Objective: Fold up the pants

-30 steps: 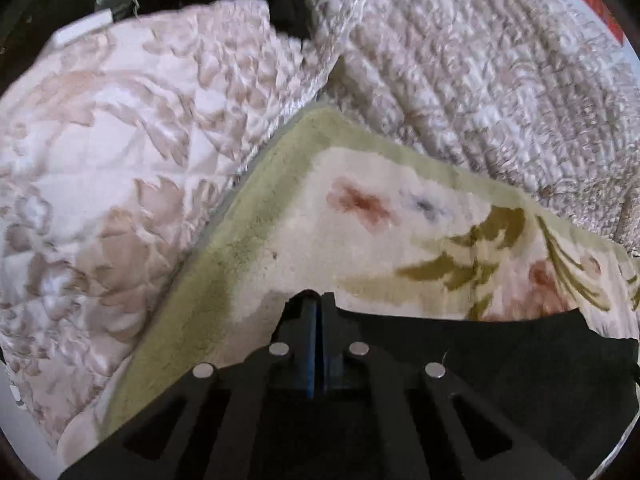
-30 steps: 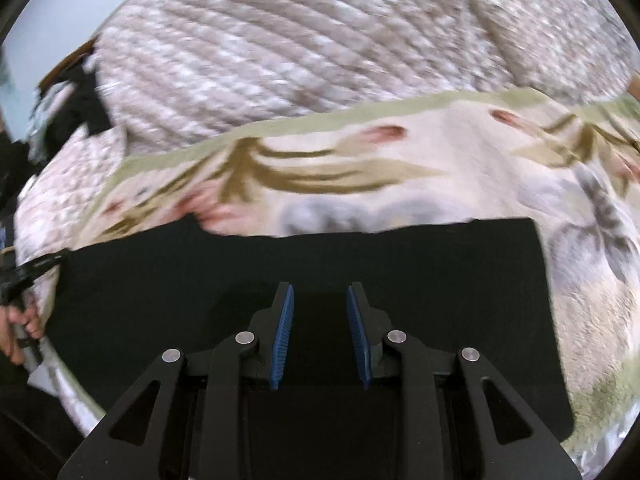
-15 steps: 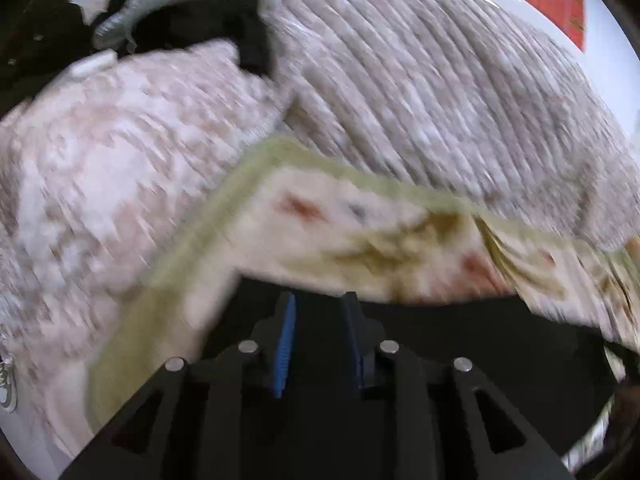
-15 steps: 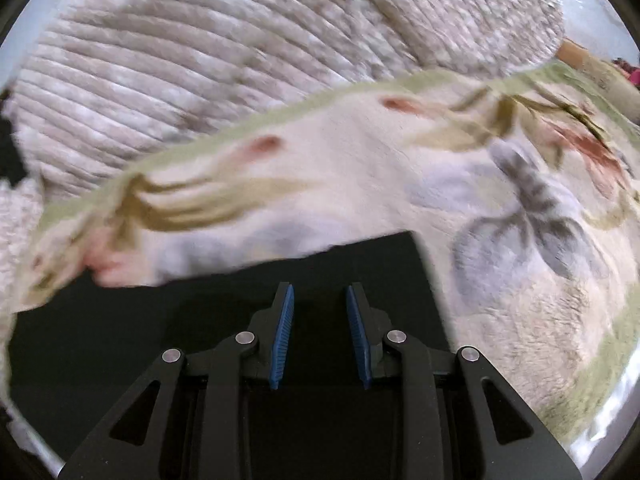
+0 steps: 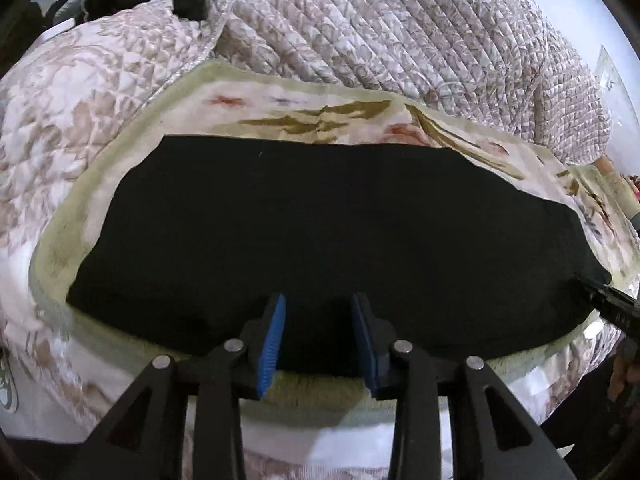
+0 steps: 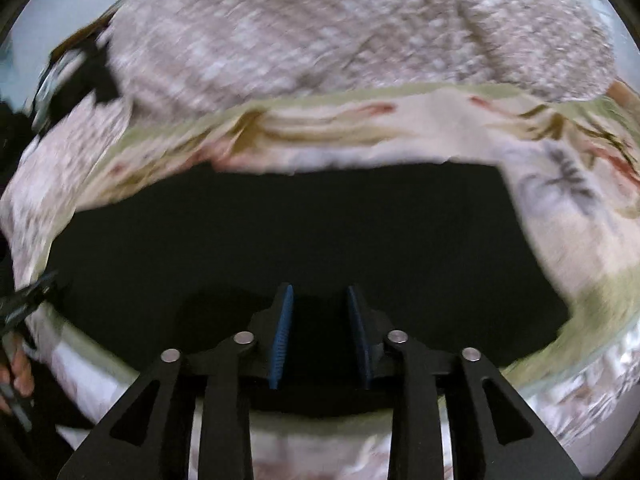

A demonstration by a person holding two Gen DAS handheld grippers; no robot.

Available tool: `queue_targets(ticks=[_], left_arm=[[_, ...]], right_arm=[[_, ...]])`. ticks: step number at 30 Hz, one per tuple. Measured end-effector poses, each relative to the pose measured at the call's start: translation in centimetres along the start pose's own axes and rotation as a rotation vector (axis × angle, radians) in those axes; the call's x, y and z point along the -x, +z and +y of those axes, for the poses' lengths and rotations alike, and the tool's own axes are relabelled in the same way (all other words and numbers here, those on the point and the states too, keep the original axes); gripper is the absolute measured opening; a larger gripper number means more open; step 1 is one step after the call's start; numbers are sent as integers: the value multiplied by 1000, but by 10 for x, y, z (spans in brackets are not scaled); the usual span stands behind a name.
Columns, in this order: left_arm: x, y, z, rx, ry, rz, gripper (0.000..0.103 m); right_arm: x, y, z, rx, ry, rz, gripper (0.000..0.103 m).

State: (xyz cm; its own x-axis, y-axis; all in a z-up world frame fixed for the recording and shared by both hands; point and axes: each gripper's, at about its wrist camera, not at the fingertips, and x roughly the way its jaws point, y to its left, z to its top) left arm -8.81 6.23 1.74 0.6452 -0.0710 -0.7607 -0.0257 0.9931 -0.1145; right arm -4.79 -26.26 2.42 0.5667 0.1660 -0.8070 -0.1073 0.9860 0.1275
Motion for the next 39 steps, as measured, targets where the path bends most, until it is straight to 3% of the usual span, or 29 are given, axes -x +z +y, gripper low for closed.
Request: queue_targets(ticks=[3, 8, 16, 19, 21, 23, 29, 33, 39], left_arm=[[8, -8, -2, 3, -12, 0, 43], [16, -5, 2, 30, -9, 10, 43], [27, 14, 28, 98, 74, -58, 43], [15, 12, 46, 138, 115, -16, 43], [9, 8, 54, 147, 118, 18, 43], [15, 6, 55, 132, 122, -1, 43], [35, 14, 89, 203, 147, -54, 43], [37, 24, 117, 290, 131, -66, 47], [18, 31, 140, 338, 85, -54, 53]], right_arm=[[5, -8, 6, 28, -31, 1, 45], [13, -8, 5, -9, -20, 1, 46], [17, 10, 50, 84, 90, -48, 46], [9, 9, 73, 150, 131, -62, 46], [-4, 5, 78, 162, 130, -20, 46], [-15, 1, 76, 153, 109, 27, 46], [-1, 8, 47, 92, 81, -21, 46], [3, 14, 38, 74, 81, -31, 46], [-3, 17, 40, 76, 110, -27, 46]])
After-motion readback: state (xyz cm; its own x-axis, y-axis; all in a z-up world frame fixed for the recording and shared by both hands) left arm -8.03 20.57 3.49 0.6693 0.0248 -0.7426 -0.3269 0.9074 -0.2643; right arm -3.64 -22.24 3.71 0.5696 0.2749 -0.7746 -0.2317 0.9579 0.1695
